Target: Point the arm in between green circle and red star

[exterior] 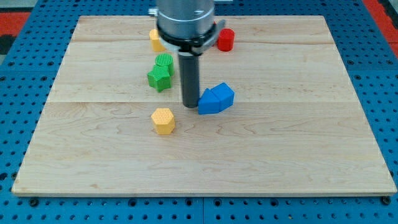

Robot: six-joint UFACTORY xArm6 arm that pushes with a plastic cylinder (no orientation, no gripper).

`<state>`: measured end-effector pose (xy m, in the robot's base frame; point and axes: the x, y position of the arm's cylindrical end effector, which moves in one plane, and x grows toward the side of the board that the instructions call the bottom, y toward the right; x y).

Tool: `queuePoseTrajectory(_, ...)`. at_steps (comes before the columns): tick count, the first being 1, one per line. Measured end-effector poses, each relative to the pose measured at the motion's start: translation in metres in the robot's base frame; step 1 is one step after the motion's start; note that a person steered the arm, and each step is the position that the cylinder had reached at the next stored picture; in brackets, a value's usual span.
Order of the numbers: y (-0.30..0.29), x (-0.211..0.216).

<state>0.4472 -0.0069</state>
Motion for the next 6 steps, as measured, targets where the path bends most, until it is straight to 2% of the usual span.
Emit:
queuePoseTrajectory(2, 0.037, -0.010)
queuePoseTrajectory(4, 0.006, -0.033)
queuePoseTrajectory(6, 0.003, -0.119)
